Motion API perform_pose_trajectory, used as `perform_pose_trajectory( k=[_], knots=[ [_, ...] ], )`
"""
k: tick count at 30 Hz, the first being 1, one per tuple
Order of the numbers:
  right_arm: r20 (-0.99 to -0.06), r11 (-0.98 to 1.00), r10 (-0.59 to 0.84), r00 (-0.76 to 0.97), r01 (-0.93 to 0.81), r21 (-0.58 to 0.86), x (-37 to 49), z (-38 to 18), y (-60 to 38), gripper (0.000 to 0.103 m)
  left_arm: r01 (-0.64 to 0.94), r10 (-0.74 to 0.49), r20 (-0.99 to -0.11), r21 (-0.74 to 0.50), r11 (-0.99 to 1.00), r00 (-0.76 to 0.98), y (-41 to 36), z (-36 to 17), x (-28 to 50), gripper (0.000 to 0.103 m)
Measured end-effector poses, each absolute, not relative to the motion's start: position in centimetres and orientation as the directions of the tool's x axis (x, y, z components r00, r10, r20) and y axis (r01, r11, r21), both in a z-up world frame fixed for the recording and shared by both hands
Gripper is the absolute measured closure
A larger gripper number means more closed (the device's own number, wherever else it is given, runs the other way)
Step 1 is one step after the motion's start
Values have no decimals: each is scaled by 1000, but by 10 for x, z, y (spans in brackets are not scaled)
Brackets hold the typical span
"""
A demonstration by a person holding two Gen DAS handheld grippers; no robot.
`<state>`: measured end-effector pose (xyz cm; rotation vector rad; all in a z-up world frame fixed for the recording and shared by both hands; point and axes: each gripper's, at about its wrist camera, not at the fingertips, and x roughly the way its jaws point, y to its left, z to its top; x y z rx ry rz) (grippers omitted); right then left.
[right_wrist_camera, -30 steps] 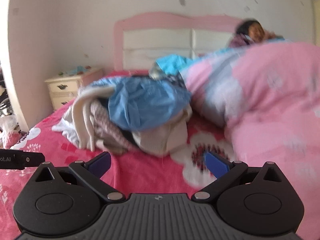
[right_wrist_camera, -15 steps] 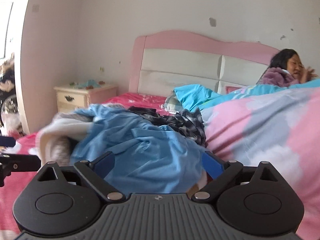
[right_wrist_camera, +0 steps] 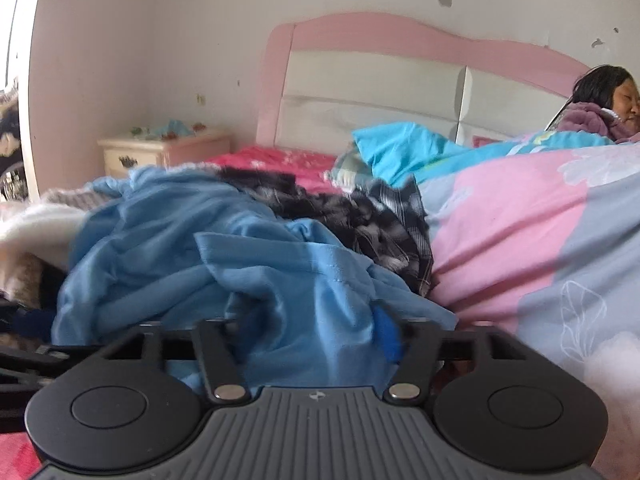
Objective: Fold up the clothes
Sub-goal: 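Reach into the pile and grasp the light blue shirt with both grippers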
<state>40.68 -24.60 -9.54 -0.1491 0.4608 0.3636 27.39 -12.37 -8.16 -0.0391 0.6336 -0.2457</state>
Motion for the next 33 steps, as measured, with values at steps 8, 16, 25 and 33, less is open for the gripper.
perform_pose_trajectory(
  k=[8,16,25,33],
  knots=[
    [-331,939,318,889,-343,-20,349,-51,-266,98,228,-247,-529,-102,968,812,-128,-74,251,93],
    [-236,914,405,883,-390,113,259,1,-297,99,243,-289,-461,-159,957,839,-98,-37,208,99],
    [-151,834,542,827,-508,215,156,29,-302,99,306,-416,-420,-306,902,806,-55,-10,147,98],
    [-78,778,612,787,-582,238,105,54,-301,99,356,-481,-413,-346,868,773,-35,-8,95,79]
  ],
)
